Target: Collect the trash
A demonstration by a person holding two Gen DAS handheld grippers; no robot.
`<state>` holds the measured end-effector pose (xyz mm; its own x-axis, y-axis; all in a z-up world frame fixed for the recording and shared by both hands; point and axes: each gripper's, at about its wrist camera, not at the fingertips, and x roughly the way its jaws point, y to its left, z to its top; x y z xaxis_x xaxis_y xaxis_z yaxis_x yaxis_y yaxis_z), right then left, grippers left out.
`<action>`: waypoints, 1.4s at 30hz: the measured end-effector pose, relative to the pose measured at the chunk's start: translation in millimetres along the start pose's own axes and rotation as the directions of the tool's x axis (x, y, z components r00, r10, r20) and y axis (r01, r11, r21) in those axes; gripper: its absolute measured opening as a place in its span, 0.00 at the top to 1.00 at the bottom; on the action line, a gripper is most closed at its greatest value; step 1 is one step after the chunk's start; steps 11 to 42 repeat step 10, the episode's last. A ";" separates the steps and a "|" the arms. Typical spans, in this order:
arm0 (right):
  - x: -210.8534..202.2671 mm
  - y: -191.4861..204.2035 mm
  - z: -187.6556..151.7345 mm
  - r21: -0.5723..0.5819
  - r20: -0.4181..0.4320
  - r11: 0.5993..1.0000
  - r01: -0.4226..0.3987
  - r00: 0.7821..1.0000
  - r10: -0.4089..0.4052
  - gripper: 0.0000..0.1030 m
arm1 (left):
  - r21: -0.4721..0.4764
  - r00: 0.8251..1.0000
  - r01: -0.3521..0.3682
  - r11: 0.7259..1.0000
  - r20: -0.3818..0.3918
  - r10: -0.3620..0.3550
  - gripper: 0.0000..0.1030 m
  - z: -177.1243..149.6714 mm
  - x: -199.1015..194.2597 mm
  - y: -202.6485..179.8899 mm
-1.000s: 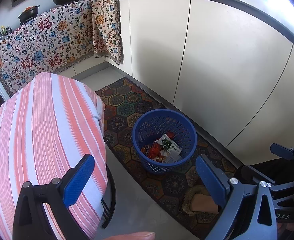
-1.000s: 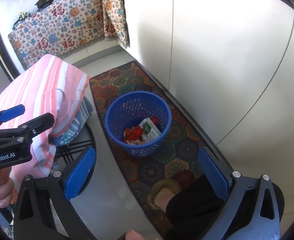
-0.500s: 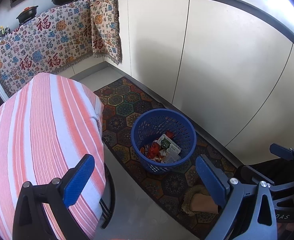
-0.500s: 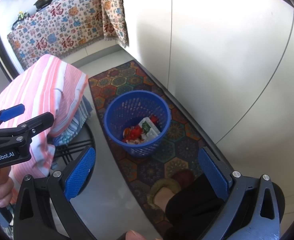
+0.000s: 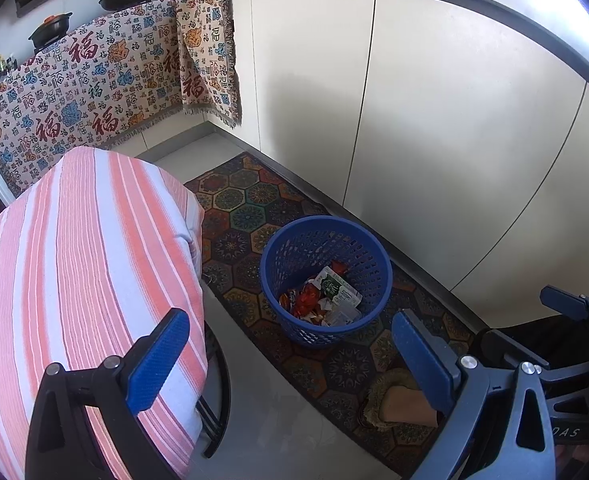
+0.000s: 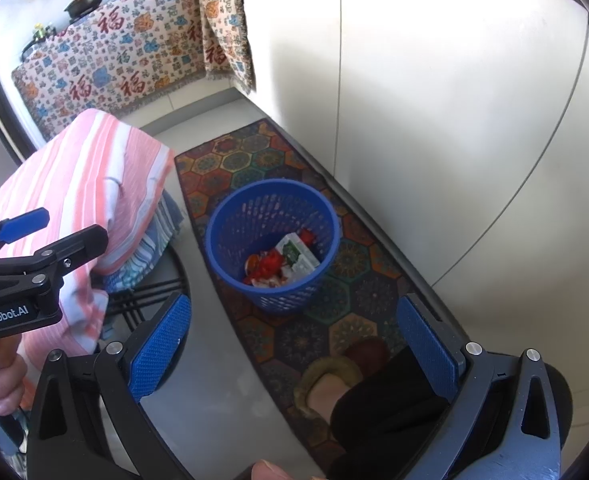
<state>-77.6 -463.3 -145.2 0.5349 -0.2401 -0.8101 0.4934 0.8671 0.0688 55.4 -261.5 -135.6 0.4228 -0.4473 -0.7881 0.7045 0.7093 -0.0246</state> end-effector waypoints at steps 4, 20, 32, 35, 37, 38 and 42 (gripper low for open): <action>0.8 -0.6 -0.6 0.006 -0.003 1.000 0.005 1.000 -0.005 0.00 | -0.018 1.000 0.005 1.000 0.006 -0.005 0.00 -2.2 -0.6 2.6; 3.1 3.9 1.0 0.001 -0.013 1.000 0.010 1.000 -0.010 0.00 | -0.028 1.000 -0.008 1.000 0.008 0.008 0.01 -5.9 -7.6 10.5; 3.1 3.9 1.0 0.001 -0.013 1.000 0.010 1.000 -0.010 0.00 | -0.028 1.000 -0.008 1.000 0.008 0.008 0.01 -5.9 -7.6 10.5; 3.1 3.9 1.0 0.001 -0.013 1.000 0.010 1.000 -0.010 0.00 | -0.028 1.000 -0.008 1.000 0.008 0.008 0.01 -5.9 -7.6 10.5; 3.1 3.9 1.0 0.001 -0.013 1.000 0.010 1.000 -0.010 0.00 | -0.028 1.000 -0.008 1.000 0.008 0.008 0.01 -5.9 -7.6 10.5; 3.1 3.9 1.0 0.001 -0.013 1.000 0.010 1.000 -0.010 0.00 | -0.028 1.000 -0.008 1.000 0.008 0.008 0.01 -5.9 -7.6 10.5; 3.1 3.9 1.0 0.001 -0.013 1.000 0.010 1.000 -0.010 0.00 | -0.028 1.000 -0.008 1.000 0.008 0.008 0.01 -5.9 -7.6 10.5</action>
